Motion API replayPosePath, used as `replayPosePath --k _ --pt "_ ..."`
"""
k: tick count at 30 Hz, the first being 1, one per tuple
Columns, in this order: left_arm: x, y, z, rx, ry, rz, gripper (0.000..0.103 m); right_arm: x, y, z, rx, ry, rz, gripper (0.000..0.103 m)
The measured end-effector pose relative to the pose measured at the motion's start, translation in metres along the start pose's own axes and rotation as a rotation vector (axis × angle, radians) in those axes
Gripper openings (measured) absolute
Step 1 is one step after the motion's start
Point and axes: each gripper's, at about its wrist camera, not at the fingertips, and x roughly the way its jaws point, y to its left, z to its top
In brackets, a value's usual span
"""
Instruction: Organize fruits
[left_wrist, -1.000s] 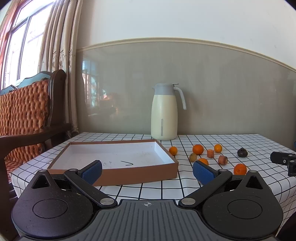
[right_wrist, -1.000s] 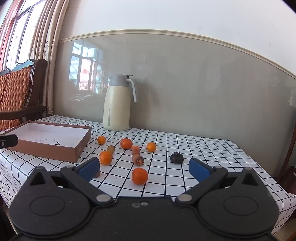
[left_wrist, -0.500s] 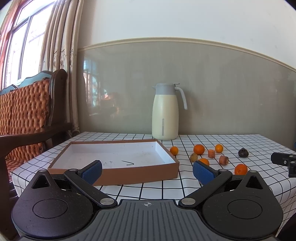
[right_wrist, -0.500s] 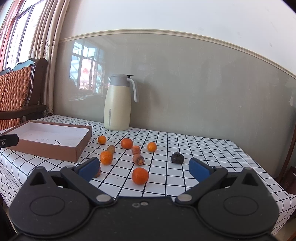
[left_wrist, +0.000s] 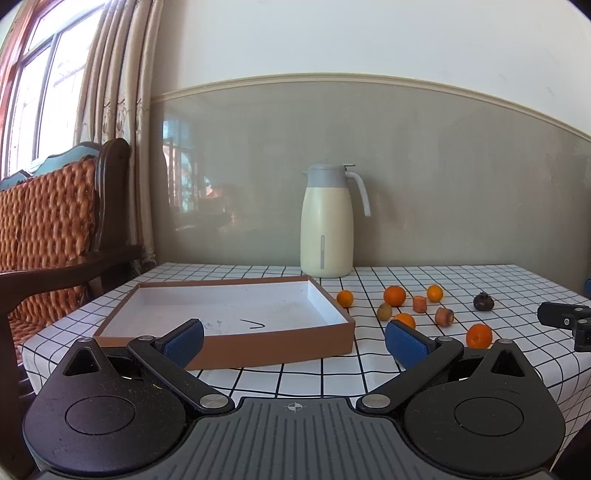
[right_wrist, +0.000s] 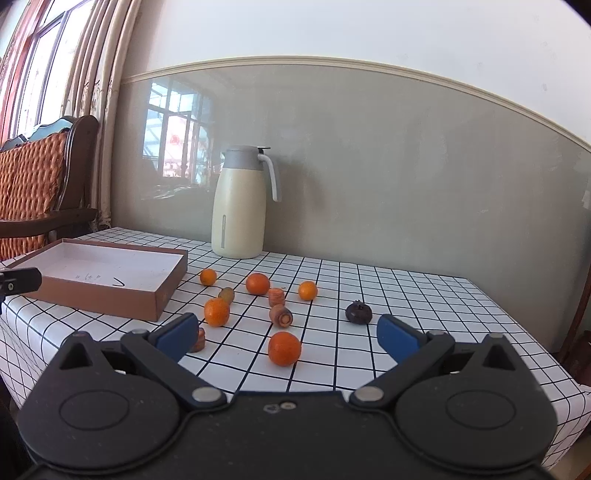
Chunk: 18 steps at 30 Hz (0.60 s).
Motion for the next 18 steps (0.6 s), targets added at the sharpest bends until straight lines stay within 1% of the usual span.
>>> replayPosePath --k 5,8,13,16,18 --pt "-0.001 0.0 0.0 0.001 -0.006 0.007 0.103 0.0 0.0 0.0 -0.011 0.001 -0.006 0.097" --pt "0.0 0.0 0.001 0.0 0.0 0.007 0.103 -0.001 0.0 -0.001 0.016 -0.014 -0.009 0.097" --pt "0.003 -0.004 0.002 0.017 0.016 0.015 0.103 0.0 0.005 -0.001 -0.016 -0.028 -0.018 0.097" --pt "0.01 -0.011 0.002 0.054 0.048 0.008 0.103 0.008 0.005 0.002 -0.022 0.006 -0.006 0.097" --pt "0.016 -0.014 0.004 0.057 0.064 -0.001 0.103 0.016 0.003 0.005 -0.025 0.039 0.015 0.097"
